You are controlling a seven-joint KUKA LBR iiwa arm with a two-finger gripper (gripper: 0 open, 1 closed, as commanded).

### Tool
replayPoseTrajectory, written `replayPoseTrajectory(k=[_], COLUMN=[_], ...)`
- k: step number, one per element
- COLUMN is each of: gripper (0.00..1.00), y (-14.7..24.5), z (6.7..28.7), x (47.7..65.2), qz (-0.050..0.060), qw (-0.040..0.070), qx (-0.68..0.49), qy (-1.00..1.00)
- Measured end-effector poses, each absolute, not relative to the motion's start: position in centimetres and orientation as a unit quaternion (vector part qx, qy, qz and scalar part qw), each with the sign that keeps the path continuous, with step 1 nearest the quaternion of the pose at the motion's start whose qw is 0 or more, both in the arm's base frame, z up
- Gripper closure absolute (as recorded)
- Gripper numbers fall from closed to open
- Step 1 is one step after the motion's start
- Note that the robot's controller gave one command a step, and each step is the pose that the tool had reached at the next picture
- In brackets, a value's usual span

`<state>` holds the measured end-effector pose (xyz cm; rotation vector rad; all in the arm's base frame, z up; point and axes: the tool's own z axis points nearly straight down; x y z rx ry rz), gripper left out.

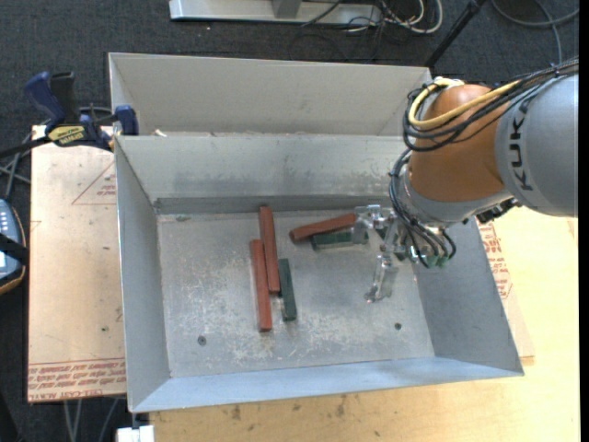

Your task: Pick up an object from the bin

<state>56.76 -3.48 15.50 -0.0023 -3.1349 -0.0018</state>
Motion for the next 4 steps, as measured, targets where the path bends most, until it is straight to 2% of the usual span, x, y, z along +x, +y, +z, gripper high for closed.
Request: replayPoseTrajectory(k=[1, 2, 3, 4], gripper=[0.00, 0.00, 0.00, 0.00], y=[-3.5, -7.4, -5.8, -0.1], z=[15.7, 13.3, 12.2, 11.8], x=[56.8, 55.4, 59.3, 62.5], qz=[-0.001, -0.001, 0.002, -0.001], qw=[0.002, -0.002, 0.000, -0.003], qx=[-0.001, 0.001, 0.001, 0.002], qy=[-1.000, -1.000, -1.000, -1.000])
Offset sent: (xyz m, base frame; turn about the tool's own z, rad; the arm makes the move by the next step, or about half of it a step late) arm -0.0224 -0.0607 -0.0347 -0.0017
